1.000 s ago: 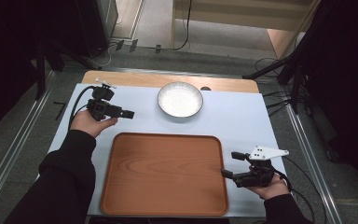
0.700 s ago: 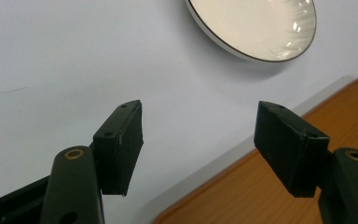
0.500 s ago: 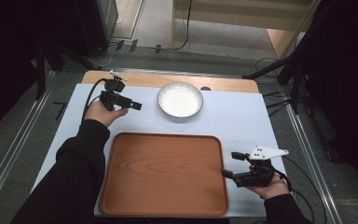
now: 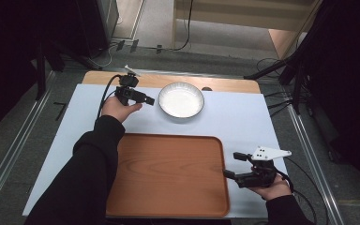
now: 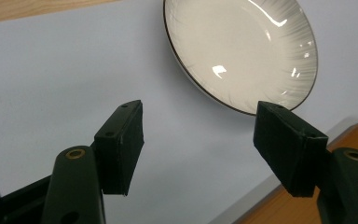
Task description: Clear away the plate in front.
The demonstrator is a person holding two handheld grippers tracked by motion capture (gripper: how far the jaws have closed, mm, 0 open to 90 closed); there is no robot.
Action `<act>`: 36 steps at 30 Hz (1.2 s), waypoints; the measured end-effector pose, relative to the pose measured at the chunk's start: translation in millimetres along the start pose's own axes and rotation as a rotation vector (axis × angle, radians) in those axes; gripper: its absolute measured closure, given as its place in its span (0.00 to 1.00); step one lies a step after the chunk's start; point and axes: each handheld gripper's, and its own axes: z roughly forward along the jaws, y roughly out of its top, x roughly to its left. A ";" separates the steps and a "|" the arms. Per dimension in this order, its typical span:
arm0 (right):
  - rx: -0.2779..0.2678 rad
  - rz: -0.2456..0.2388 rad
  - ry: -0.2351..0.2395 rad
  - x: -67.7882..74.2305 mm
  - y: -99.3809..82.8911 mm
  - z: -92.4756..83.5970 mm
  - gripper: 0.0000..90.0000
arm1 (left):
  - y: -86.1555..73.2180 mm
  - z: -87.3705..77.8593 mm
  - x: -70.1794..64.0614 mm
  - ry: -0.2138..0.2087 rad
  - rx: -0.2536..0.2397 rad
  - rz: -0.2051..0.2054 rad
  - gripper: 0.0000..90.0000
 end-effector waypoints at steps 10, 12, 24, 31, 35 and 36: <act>-0.002 0.004 -0.001 -0.6 -1.0 -1.0 0.21 | 12.9 26.3 1.0 -0.005 0.002 -0.063 0.40; -0.002 0.004 0.000 -0.5 -0.9 -1.0 0.21 | 15.6 32.1 0.5 -0.005 0.004 -0.074 0.41; -0.003 0.001 0.001 -1.5 -0.3 -1.6 0.21 | 19.4 68.3 1.7 0.005 -0.027 -0.157 0.53; -0.008 -0.001 0.005 -1.8 -0.3 -2.4 0.21 | 18.0 83.3 0.0 0.003 -0.063 -0.192 0.65; -0.011 -0.003 0.004 -2.3 0.1 -3.4 0.21 | 16.0 93.2 0.6 0.014 -0.071 -0.238 0.71; -0.013 -0.004 0.003 -2.3 0.0 -3.4 0.21 | 15.5 95.4 1.0 0.011 -0.071 -0.245 0.71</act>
